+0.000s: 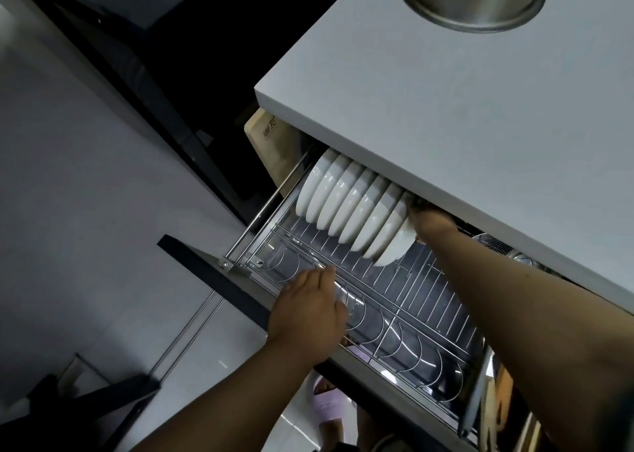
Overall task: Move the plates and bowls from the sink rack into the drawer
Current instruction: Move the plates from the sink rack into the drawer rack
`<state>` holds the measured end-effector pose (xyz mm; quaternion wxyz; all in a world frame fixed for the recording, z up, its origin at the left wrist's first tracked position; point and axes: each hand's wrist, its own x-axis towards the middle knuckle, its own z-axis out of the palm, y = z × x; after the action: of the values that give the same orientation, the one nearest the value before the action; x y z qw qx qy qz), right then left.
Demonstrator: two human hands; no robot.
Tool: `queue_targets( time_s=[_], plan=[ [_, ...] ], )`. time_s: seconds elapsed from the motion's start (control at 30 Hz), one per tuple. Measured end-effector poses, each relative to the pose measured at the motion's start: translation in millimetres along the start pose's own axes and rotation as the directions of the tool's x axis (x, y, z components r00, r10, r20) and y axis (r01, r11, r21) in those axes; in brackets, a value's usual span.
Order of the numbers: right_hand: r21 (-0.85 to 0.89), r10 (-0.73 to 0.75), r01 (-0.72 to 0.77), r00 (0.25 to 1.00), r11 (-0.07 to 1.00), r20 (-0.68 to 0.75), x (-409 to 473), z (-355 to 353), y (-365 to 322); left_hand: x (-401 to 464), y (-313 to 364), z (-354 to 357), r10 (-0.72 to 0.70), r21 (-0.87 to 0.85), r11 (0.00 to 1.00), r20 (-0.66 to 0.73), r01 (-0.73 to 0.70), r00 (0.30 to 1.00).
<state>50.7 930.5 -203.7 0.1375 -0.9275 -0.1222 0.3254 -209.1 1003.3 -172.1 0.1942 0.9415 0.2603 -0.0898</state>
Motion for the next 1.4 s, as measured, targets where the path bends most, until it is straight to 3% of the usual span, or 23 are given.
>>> queue_targets(
  time_s=[0.3,0.5,0.67,0.9,1.07,1.4],
  plan=[
    [0.349,0.080,-0.047,0.994,0.936,-0.080,-67.9,13.6,14.9,0.7,3.5,-4.7,-0.024,0.019,1.000,0.034,0.024,0.999],
    [0.392,0.043,-0.014,0.997,0.920,-0.064,-137.9,11.0,55.2,-1.3,9.0,-11.4,-0.028,0.017,0.999,0.068,0.027,0.997],
    [0.438,0.135,-0.075,0.985,0.896,-0.109,-184.3,-5.2,103.8,-2.9,26.2,-15.8,-0.005,0.012,1.000,0.099,0.004,0.995],
    [0.584,0.271,-0.093,0.936,0.806,-0.226,-242.7,-30.5,155.0,-17.3,115.4,-10.2,0.274,-0.187,0.948,0.071,-0.257,0.959],
    [0.655,0.358,-0.062,0.874,0.753,-0.329,-283.8,-54.0,192.4,-37.5,178.2,-12.1,0.469,-0.194,0.873,0.084,-0.447,0.879],
    [0.737,0.494,0.077,0.695,0.671,-0.522,-371.7,-98.5,299.5,-75.4,300.9,4.2,0.668,-0.187,0.741,0.107,-0.645,0.736]
  ],
)
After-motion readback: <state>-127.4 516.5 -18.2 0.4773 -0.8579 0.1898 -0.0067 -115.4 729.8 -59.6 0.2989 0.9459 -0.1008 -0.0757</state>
